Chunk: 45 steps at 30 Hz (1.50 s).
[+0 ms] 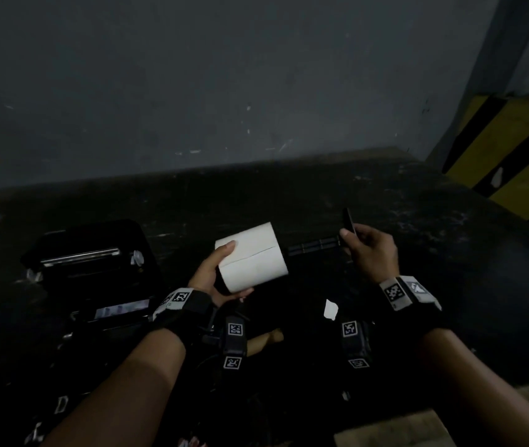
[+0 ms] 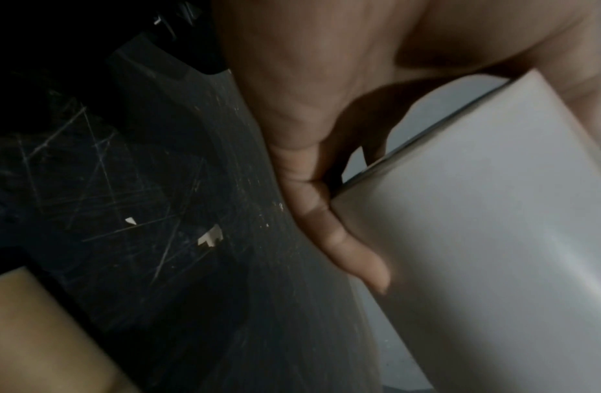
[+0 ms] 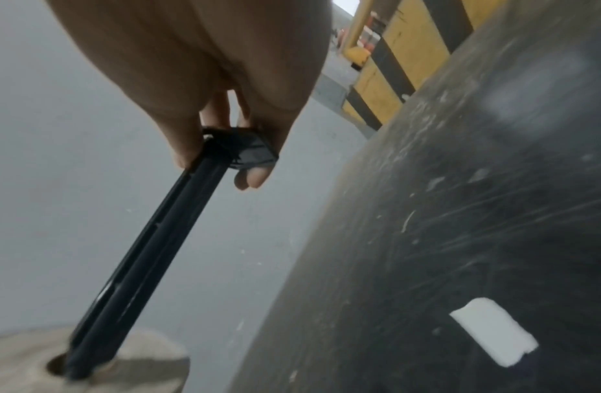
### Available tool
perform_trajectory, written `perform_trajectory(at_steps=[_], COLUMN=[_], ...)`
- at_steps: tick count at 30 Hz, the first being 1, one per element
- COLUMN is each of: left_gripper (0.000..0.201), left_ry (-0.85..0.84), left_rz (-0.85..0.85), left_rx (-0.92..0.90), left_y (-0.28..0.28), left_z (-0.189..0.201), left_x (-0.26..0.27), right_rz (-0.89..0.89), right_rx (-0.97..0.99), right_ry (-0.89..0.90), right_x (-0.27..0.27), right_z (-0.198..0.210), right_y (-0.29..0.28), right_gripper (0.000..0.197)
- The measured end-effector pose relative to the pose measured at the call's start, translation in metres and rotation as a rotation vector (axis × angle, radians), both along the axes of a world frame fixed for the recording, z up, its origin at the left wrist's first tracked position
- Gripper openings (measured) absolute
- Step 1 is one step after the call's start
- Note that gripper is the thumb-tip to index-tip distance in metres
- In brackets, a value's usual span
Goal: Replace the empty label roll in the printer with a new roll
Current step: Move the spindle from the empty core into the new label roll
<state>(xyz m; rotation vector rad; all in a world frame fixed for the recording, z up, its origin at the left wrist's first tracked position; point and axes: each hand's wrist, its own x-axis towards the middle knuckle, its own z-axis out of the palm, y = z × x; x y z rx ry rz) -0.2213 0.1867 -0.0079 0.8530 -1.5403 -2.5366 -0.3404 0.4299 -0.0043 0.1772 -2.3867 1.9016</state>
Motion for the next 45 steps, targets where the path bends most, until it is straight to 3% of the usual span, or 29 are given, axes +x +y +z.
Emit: perform_trajectory(at_steps=[3,10,22,32,36,41,45], left_gripper=[0.024,0.022,0.019,0.02,0.036,0.081,0.078], left_ry=[0.054,0.112,0.119,0.138,0.131,0.13,0.154], left_rz=[-0.012,-0.036,-0.056,-0.145,-0.15,-0.168,-0.176], left_rx=[0.016,0.002,-0.021,-0.018,-0.029,-0.041,-0.063], left_y=[-0.003,-0.011,-0.012,0.005,0.008,0.01,0.01], left_z=[0.004,0.012,0.024,0.03,0.029,0.023,0.019], left_x=[0.003,0.007,0.02,0.017,0.019,0.021,0.021], right_rz=[-0.001,-0.053,-0.061,0.053,0.125,0.25,0.389], right_rx=[0.021,-0.003,0.157,0.205,0.192,0.184,0.024], right_ry=[0.052,0.163,0.31,0.373,0.326,0.142,-0.069], right_x=[0.007,0.015,0.048,0.081,0.093,0.095,0.094], right_z=[0.011,0.022,0.032,0.024,0.027,0.022,0.017], right_y=[-0.005,-0.017,-0.026,-0.058,-0.057,-0.053,-0.056], right_gripper=[0.016,0.051,0.033,0.032,0.032,0.047,0.066])
